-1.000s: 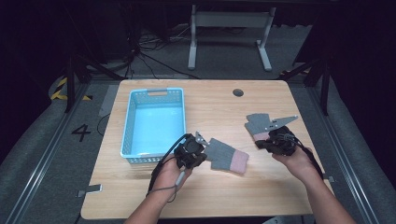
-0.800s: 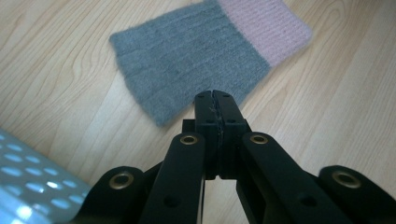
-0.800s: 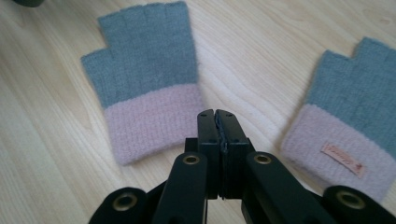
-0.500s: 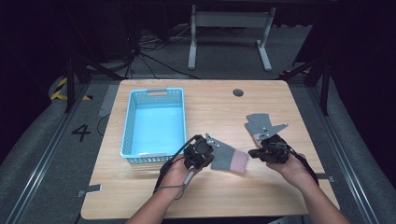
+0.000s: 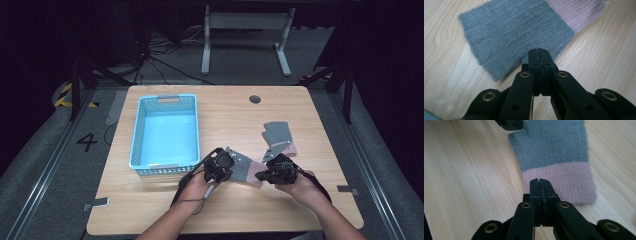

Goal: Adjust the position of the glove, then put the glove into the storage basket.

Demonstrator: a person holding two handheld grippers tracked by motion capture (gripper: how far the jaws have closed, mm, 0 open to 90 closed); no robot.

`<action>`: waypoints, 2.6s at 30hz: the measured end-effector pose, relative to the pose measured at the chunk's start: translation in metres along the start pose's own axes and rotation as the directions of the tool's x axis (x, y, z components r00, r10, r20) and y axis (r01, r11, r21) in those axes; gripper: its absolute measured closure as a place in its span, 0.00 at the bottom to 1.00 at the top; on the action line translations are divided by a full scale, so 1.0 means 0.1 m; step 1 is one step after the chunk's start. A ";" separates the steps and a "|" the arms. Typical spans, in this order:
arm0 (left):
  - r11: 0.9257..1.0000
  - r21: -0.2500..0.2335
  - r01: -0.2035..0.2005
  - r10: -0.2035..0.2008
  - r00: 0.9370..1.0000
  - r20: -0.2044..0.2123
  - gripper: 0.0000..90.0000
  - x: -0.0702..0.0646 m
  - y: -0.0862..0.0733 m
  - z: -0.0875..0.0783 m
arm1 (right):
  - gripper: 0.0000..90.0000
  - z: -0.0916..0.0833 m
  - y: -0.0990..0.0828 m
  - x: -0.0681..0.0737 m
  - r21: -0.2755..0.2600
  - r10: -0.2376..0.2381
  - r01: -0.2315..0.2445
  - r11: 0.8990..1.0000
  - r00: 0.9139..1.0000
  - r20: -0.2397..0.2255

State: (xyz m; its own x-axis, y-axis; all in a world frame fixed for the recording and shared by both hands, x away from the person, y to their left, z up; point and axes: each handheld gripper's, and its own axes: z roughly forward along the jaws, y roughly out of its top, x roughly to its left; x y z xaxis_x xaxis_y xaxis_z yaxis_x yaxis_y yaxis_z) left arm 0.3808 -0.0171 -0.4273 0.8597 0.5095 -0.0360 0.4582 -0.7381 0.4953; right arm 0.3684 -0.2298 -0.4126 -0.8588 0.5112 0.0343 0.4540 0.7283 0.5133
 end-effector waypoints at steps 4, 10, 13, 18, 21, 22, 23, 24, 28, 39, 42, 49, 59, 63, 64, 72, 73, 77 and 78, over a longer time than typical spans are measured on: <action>1.000 -0.003 0.003 -0.003 1.000 -0.009 1.00 0.00 0.01 0.04 | 0.99 0.07 0.00 0.04 0.022 -0.010 0.010 1.000 1.000 -0.022; 1.000 -0.004 0.011 -0.011 1.000 -0.024 1.00 0.00 0.02 0.08 | 0.99 0.13 0.00 0.10 0.040 -0.025 0.027 0.999 0.999 -0.046; 1.000 0.008 0.001 -0.001 1.000 -0.018 1.00 -0.02 0.03 0.12 | 0.99 0.16 0.00 0.11 0.044 -0.025 0.027 0.999 0.998 -0.049; 1.000 0.023 -0.006 0.006 1.000 -0.008 1.00 -0.03 0.04 0.14 | 0.99 0.18 -0.02 0.09 0.048 -0.008 0.011 0.999 0.999 -0.053; 1.000 0.026 -0.010 0.010 1.000 -0.004 1.00 -0.04 0.04 0.14 | 0.99 0.18 -0.03 0.07 0.048 0.000 0.002 0.999 0.999 -0.048; 1.000 0.027 -0.011 0.011 1.000 -0.001 1.00 -0.05 0.04 0.14 | 0.99 0.18 -0.03 0.06 0.050 -0.003 0.005 0.999 0.999 -0.050; 0.999 0.033 -0.012 0.012 1.000 0.002 1.00 -0.06 0.04 0.14 | 0.99 0.18 -0.04 0.06 0.049 -0.001 0.003 0.999 0.999 -0.047; 0.999 0.030 -0.018 0.017 1.000 0.004 1.00 -0.07 0.05 0.14 | 0.99 0.18 -0.04 0.04 0.050 0.006 -0.004 0.999 0.999 -0.044; 0.999 0.040 -0.035 0.034 0.999 0.019 1.00 -0.11 0.06 0.14 | 0.99 0.19 -0.07 0.00 0.055 0.019 -0.017 0.998 0.999 -0.042; 0.997 0.042 -0.057 0.055 0.997 0.049 1.00 -0.20 0.08 0.15 | 0.99 0.19 -0.10 -0.07 0.054 0.040 -0.038 0.998 0.999 -0.034; 0.998 0.036 -0.048 0.046 0.998 0.053 0.99 -0.19 0.07 0.13 | 0.99 0.19 -0.09 -0.07 0.054 0.031 -0.029 0.998 0.999 -0.033; 0.999 -0.011 -0.036 0.036 0.998 0.053 0.94 -0.16 0.06 -0.01 | 0.99 0.12 -0.06 -0.04 0.025 0.031 -0.030 0.999 0.999 -0.038; 0.998 -0.052 -0.020 0.023 0.998 0.057 0.85 -0.08 0.05 -0.21 | 0.96 -0.06 -0.08 -0.11 -0.050 0.063 -0.063 0.997 0.998 -0.008; 0.998 -0.063 -0.005 0.010 0.997 0.076 0.79 -0.07 0.03 -0.24 | 0.95 -0.09 -0.09 -0.14 -0.060 0.080 -0.080 0.995 0.997 0.000; 0.998 -0.066 -0.008 0.013 0.997 0.076 0.78 -0.06 0.03 -0.25 | 0.94 -0.10 -0.09 -0.14 -0.065 0.085 -0.085 0.994 0.996 0.000; 0.995 -0.095 -0.005 0.012 0.997 0.082 0.73 -0.03 0.01 -0.33 | 0.91 -0.14 -0.09 -0.17 -0.093 0.097 -0.095 0.991 0.995 0.011; 0.995 -0.098 -0.002 0.010 0.997 0.083 0.73 -0.03 0.01 -0.34 | 0.90 -0.15 -0.09 -0.17 -0.097 0.102 -0.100 0.990 0.995 0.011; 0.994 -0.108 0.005 0.003 0.997 0.079 0.72 -0.01 0.00 -0.39 | 0.86 -0.20 -0.09 -0.19 -0.124 0.118 -0.115 0.986 0.993 0.019; 0.994 -0.112 0.003 0.006 0.997 0.076 0.71 0.00 -0.01 -0.40 | 0.85 -0.22 -0.08 -0.20 -0.131 0.121 -0.117 0.984 0.992 0.022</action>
State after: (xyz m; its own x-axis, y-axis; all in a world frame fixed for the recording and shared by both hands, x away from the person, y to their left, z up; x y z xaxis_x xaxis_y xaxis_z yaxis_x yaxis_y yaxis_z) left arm 0.3715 0.0016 -0.3927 0.8770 0.4701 -0.0994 0.4326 -0.6824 0.5892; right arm 0.3770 -0.2560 -0.3988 -0.7920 0.6056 0.0772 0.5165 0.5971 0.6138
